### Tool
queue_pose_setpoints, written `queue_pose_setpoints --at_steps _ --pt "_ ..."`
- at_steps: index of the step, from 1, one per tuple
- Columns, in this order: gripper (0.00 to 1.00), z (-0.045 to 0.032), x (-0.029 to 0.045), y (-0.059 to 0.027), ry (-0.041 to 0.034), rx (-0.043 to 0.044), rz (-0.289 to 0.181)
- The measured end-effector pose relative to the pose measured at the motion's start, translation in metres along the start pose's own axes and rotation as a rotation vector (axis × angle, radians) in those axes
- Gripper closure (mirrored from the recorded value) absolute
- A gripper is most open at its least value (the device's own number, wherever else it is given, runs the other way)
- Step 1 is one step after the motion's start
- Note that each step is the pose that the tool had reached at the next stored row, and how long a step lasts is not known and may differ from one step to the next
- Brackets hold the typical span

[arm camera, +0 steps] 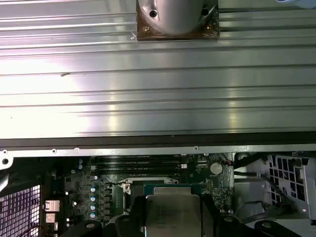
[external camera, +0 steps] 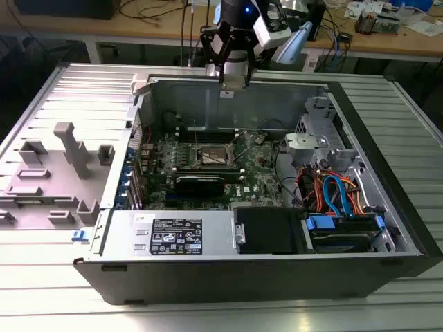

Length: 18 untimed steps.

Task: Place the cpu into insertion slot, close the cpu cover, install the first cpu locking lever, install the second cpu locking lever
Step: 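Place the cpu into insertion slot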

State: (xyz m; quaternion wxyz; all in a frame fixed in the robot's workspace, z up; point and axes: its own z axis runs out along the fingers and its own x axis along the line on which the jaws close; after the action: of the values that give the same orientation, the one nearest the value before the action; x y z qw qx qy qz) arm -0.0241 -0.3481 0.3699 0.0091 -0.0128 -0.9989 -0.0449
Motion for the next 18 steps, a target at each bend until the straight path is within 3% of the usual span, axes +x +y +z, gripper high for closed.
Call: queue_pose_setpoints --at_steps 18 --pt "0.45 -0.0003 -0.0001 -0.0030 0.0000 0.0013 0.000"
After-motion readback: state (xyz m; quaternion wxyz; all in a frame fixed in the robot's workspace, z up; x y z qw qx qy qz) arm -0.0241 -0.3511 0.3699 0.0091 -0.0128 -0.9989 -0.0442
